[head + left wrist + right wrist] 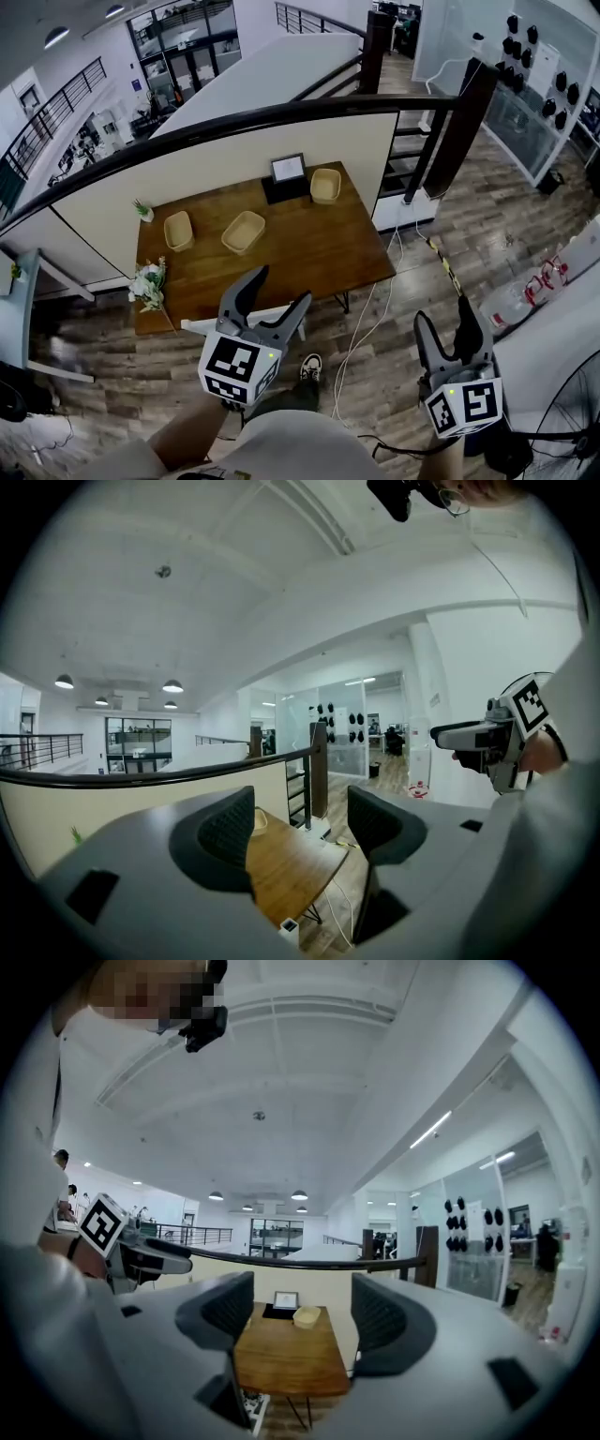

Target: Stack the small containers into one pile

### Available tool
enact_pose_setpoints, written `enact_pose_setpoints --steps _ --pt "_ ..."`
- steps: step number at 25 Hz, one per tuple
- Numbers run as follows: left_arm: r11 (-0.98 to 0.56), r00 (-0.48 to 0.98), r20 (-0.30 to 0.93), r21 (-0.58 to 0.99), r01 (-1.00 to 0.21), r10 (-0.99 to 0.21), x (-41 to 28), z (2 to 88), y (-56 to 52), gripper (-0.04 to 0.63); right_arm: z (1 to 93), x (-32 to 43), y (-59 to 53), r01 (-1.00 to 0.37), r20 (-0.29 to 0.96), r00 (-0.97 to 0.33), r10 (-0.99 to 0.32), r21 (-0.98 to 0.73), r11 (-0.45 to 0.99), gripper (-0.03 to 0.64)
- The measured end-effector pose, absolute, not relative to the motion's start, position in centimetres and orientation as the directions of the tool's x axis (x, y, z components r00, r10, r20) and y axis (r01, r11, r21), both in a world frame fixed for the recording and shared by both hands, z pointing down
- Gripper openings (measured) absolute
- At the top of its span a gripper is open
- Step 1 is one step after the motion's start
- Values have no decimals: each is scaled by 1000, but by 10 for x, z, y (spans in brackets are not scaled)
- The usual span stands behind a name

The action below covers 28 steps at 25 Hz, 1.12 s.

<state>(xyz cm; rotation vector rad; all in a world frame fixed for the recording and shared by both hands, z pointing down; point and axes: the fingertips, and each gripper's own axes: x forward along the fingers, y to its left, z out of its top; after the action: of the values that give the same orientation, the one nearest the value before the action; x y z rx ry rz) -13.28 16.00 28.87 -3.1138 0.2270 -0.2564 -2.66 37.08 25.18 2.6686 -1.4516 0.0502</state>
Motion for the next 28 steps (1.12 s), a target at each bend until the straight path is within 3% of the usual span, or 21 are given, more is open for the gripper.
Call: enact_pose_setpoints --steps 12,28 --pt "-983 967 189 28 -179 -171 -30 304 41 299 261 81 238 -874 156 486 -860 119 -472 310" --pt "-956 946 203 102 -276 -252 16 312 -35 298 286 165 131 -922 194 386 -902 113 -371 325"
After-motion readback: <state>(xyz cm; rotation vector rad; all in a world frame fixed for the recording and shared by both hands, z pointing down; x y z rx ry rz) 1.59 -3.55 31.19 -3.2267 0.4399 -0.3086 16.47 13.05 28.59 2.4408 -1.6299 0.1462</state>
